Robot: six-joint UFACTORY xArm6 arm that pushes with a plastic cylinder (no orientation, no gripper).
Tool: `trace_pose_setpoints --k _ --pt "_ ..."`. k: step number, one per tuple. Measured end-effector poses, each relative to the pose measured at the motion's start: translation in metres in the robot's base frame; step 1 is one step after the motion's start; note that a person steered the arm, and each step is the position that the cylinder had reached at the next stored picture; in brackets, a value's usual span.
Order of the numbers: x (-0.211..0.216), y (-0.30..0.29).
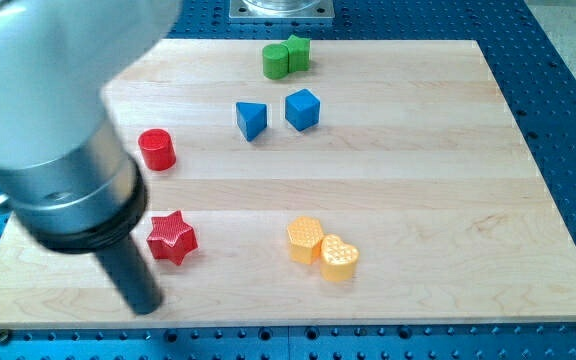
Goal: Move the red blocks closer to the green blocks
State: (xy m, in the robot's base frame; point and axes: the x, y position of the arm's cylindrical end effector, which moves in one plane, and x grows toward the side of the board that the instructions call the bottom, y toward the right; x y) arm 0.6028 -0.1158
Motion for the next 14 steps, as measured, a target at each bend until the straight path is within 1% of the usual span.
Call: trace_pose_setpoints --k 1,2,3,4,5,10,11,12,13,14 --pt "-0.024 0.020" --pt "-0.029 -0.017" --pt "-0.080 -0.014" --pt "-0.141 -0.009" --pt "-0.153 -0.020" --pt "-0.181 -0.011" --pt "-0.151 0.006" --pt "-0.196 0.054" --pt "-0.230 0.051" --pt "-0.158 0.030"
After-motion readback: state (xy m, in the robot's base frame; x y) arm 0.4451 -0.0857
